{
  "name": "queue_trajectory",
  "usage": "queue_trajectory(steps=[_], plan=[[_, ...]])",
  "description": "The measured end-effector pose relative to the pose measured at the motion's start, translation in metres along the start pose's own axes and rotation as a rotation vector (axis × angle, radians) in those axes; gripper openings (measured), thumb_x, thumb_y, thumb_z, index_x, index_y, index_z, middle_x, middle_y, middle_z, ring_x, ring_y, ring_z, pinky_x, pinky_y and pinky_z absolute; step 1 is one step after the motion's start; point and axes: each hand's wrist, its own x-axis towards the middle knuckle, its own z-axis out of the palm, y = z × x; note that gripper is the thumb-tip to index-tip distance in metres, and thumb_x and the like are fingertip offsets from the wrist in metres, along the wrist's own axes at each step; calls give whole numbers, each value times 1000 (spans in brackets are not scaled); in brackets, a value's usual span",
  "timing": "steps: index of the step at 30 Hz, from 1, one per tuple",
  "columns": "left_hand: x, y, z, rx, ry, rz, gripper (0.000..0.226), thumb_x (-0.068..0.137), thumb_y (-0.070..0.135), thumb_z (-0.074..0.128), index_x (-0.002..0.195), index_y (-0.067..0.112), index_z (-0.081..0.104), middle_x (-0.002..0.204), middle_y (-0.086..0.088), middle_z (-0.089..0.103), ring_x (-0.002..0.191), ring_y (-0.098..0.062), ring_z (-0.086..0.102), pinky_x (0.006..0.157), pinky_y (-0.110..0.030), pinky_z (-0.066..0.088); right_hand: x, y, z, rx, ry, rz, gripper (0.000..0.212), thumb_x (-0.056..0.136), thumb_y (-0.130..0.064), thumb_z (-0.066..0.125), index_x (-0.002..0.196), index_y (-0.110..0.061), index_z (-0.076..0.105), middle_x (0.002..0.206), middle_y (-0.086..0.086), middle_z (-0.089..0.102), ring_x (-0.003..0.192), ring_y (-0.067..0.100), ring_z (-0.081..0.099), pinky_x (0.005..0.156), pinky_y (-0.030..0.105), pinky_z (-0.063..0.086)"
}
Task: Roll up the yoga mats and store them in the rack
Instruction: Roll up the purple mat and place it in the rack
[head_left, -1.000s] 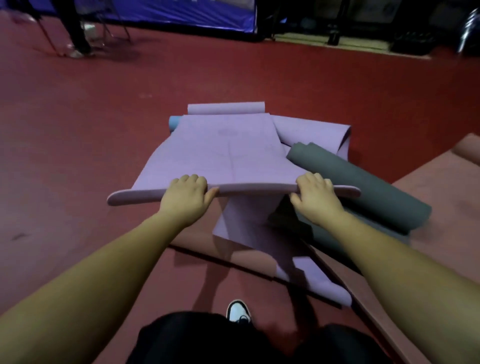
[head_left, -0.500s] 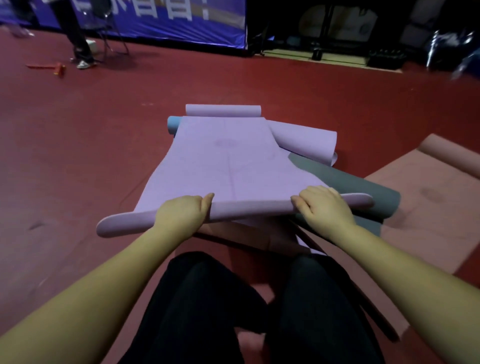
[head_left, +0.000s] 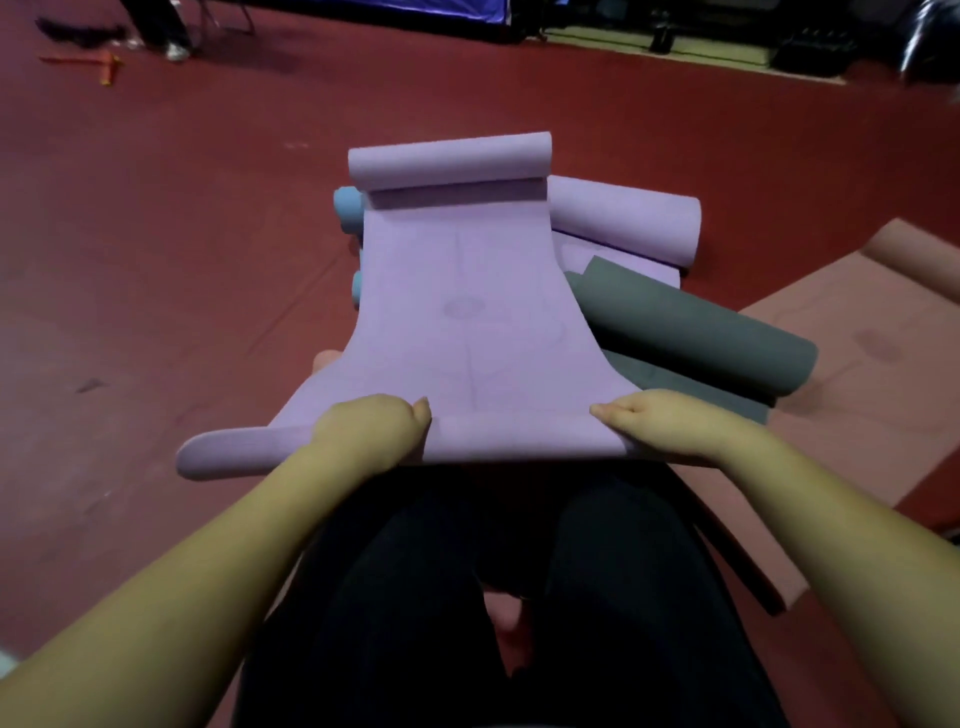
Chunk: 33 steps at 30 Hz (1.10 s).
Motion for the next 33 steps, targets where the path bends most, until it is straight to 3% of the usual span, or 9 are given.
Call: queue_trajectory(steps=[4,7,8,12,16,22,29,31,33], plan=[[-8,1,19,-14,81,30,45,105,33,22,114,6,58,89,-7,53,105,-34,59,85,-42,47,6,7,21,7,-59,-11,39,100,-57,36,97,-26,59,104,-8,63,99,19,54,86,30,39],[-14,0,35,-1,272,128,43,92,37,33,84,3,59,81,-17,57,76,-38,60,62,-45,47,13,14,37,63,-7,-20,34,96,-56,47,90,-24,57,92,-3,66,91,21,59,87,35,46],[-12,-3,40,12,417,187,41,90,37,36,75,6,57,75,-15,56,69,-36,57,58,-42,44,15,16,38,85,4,-22,34,95,-55,49,87,-23,57,88,-4,65,88,20,59,86,34,46],[-27,-7,46,143,699,306,36,89,41,44,69,13,55,75,-9,53,71,-31,51,66,-41,33,20,20,39,133,0,-22,39,93,-55,54,77,-20,60,77,-6,59,77,15,54,80,33,45],[-41,-10,64,213,636,271,46,88,53,45,72,12,58,82,-11,53,75,-32,49,72,-43,33,26,14,38,50,52,-54,30,92,-53,57,73,-30,61,88,-9,56,88,16,55,83,32,42],[-36,-8,68,290,614,244,52,89,56,42,65,13,60,70,-7,52,68,-30,50,70,-42,33,10,-1,46,-190,360,-138,37,94,-56,51,86,-24,67,86,-5,66,87,18,58,66,32,37],[-31,-3,66,130,472,217,52,90,54,37,61,13,52,56,-6,49,50,-30,51,49,-33,34,-16,-3,78,-395,489,-161,65,86,-67,10,72,-22,55,80,-3,60,83,25,56,61,33,27],[-29,-2,66,154,396,202,61,98,52,23,71,11,60,61,-8,51,52,-31,51,49,-32,26,-15,-5,82,-392,539,-164,62,89,-62,16,69,-20,57,77,-2,58,82,26,55,61,33,27],[-28,-3,62,230,315,248,90,99,48,-12,95,14,71,72,-9,55,60,-32,53,51,-33,22,-11,-5,78,-373,518,-135,57,94,-60,22,70,-20,55,79,-1,57,86,26,55,63,34,31]])
